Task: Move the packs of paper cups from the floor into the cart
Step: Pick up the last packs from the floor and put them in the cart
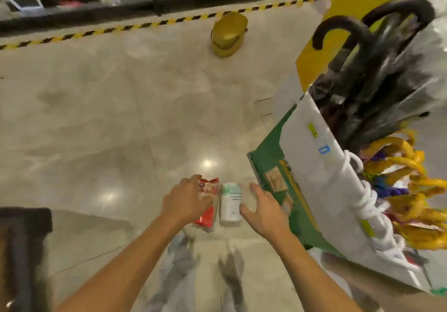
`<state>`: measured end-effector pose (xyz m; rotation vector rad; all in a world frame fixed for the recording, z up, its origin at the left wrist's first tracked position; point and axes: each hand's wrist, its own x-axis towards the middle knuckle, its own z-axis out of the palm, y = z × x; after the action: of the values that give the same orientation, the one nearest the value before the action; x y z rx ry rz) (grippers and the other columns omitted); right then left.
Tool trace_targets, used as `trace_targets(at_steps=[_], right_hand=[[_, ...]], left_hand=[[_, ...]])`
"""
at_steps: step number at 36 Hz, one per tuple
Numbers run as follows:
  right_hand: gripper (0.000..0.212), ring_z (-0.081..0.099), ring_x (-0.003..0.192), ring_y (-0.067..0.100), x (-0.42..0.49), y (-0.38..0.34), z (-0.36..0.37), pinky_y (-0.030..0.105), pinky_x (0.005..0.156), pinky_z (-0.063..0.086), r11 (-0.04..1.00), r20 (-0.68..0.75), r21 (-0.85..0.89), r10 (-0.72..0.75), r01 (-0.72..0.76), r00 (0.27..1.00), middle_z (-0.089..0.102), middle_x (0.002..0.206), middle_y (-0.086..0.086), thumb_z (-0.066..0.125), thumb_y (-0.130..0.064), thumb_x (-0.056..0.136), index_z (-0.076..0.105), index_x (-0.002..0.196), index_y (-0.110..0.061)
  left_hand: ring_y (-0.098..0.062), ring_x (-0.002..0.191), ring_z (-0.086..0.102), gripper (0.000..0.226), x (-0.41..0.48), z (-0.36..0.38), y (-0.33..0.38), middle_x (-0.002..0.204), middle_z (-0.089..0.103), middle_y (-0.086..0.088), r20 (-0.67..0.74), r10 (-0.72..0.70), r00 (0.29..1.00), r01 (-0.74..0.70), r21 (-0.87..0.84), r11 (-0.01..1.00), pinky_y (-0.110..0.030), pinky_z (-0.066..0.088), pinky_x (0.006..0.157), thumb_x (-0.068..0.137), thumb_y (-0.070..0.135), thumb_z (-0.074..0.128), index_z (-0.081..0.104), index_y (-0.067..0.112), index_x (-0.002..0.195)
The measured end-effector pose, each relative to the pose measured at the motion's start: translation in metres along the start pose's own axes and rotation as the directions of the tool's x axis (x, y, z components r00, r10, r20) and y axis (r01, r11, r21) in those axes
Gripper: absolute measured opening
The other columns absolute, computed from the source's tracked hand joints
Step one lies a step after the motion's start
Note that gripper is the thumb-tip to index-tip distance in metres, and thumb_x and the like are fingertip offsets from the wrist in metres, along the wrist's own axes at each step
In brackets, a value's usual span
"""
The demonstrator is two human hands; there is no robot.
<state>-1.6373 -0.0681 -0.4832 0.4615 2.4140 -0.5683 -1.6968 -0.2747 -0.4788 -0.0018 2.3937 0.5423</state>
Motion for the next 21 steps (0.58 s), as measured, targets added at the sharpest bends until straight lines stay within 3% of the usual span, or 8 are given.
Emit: trace_targets(at_steps=[2,7,10,13,17,19,21], right_hand=[[0.091,0.044,0.151,0.027,0.038,0.015,0.031,0.048,0.121,0.041,0.994,0.020,0.092,0.056,-0.057,0.998,0.042,0.167,0.003,0.053,-0.064,0.087,0.025,0.167,-0.034],[0.082,0.050,0.144,0.031,0.131,0.058,0.109,0.044,0.115,0.043,0.968,0.086,0.196,0.139,-0.154,0.987,0.051,0.157,0.012,0.070,-0.045,0.097,0.029,0.166,-0.028],[0.086,0.053,0.141,0.031,0.193,0.085,0.162,0.044,0.111,0.045,0.969,0.123,0.192,0.136,-0.158,0.983,0.052,0.155,0.011,0.070,-0.050,0.097,0.024,0.168,-0.032],[0.086,0.055,0.138,0.028,0.250,0.112,0.217,0.043,0.108,0.049,0.958,0.154,0.203,0.174,-0.203,0.973,0.049,0.156,0.006,0.069,-0.050,0.097,0.022,0.167,-0.039],[0.086,0.051,0.141,0.028,0.317,0.141,0.286,0.041,0.108,0.050,0.964,0.136,0.183,0.168,-0.191,0.976,0.042,0.158,0.004,0.069,-0.055,0.096,0.021,0.167,-0.043],[0.093,0.045,0.146,0.031,0.345,0.151,0.317,0.044,0.111,0.049,0.972,0.127,0.181,0.126,-0.147,0.984,0.032,0.163,0.006,0.072,-0.059,0.093,0.017,0.166,-0.049],[0.106,0.037,0.151,0.036,0.366,0.159,0.346,0.050,0.113,0.050,0.973,0.101,0.212,0.070,-0.090,0.992,0.015,0.171,0.010,0.077,-0.065,0.085,0.006,0.164,-0.056]], left_hand=[[-0.028,0.125,0.055,0.065,0.040,0.028,-0.010,0.143,0.050,-0.006,0.016,-0.033,0.999,0.034,-0.078,0.996,-0.041,0.049,0.100,0.089,0.047,0.061,0.038,0.031,0.148],[-0.032,0.128,0.053,0.077,0.136,0.119,-0.043,0.140,0.050,-0.008,0.117,-0.150,0.982,0.169,-0.166,0.972,-0.045,0.047,0.103,0.084,0.050,0.065,0.031,0.033,0.151],[-0.029,0.116,0.061,0.076,0.197,0.181,-0.067,0.125,0.059,0.000,0.148,-0.213,0.966,0.240,-0.201,0.950,-0.047,0.053,0.096,0.071,0.060,0.061,0.036,0.043,0.140],[-0.025,0.110,0.058,0.077,0.246,0.241,-0.088,0.112,0.054,0.004,0.158,-0.254,0.954,0.284,-0.208,0.936,-0.046,0.051,0.095,0.063,0.057,0.057,0.038,0.043,0.137],[-0.033,0.125,0.047,0.091,0.301,0.312,-0.116,0.136,0.045,-0.006,0.136,-0.280,0.950,0.302,-0.182,0.936,-0.056,0.049,0.097,0.059,0.062,0.054,0.026,0.045,0.144],[-0.045,0.138,0.032,0.097,0.324,0.342,-0.132,0.155,0.026,-0.016,0.139,-0.265,0.954,0.282,-0.121,0.952,-0.067,0.042,0.101,0.062,0.065,0.059,0.016,0.049,0.147],[-0.050,0.145,0.018,0.112,0.338,0.372,-0.146,0.164,-0.003,-0.014,0.147,-0.235,0.961,0.247,-0.068,0.967,-0.073,0.037,0.102,0.067,0.067,0.071,-0.002,0.054,0.151]])
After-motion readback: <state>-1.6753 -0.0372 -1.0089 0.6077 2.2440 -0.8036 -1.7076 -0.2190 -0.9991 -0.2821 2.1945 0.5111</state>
